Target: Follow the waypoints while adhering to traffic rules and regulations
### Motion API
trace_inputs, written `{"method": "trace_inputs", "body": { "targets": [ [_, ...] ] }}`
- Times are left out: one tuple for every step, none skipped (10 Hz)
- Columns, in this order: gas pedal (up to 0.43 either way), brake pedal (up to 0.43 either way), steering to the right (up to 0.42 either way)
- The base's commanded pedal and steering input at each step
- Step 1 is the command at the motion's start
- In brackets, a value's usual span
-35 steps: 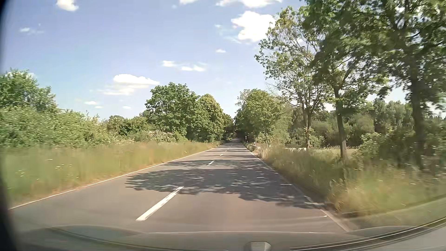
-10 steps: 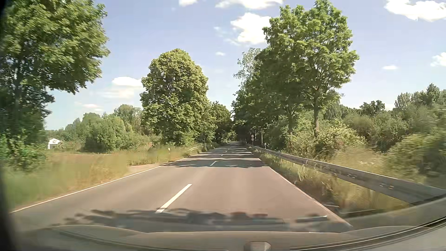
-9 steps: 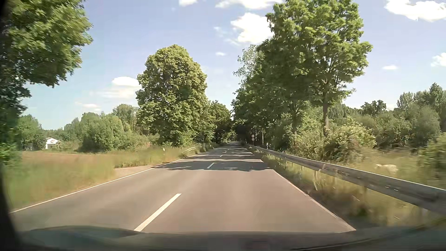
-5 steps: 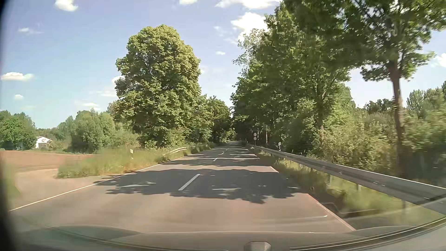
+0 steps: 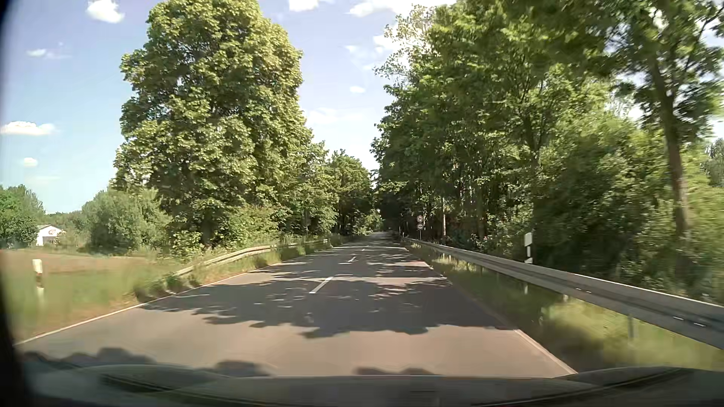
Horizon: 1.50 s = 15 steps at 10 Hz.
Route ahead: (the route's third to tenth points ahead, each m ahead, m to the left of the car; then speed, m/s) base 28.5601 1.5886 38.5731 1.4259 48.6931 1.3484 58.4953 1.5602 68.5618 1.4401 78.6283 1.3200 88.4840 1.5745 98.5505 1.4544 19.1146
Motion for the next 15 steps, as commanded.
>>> {"method": "trace_inputs", "body": {
  "targets": [
    [0.079,0.03,0.0],
    [0.079,0.03,0.0],
    [0.079,0.03,0.0],
    [0.079,0.03,0.0],
    [0.079,0.03,0.0],
    [0.079,0.03,0.0],
    [0.079,0.03,0.0],
    [0.079,0.03,0.0],
    [0.079,0.03,0.001],
    [0.079,0.03,0.0],
    [0.079,0.03,0.001],
    [0.079,0.037,0.0],
    [0.079,0.03,0.0],
    [0.079,0.03,0.0],
    [0.079,0.03,0.0]
  ]
}}
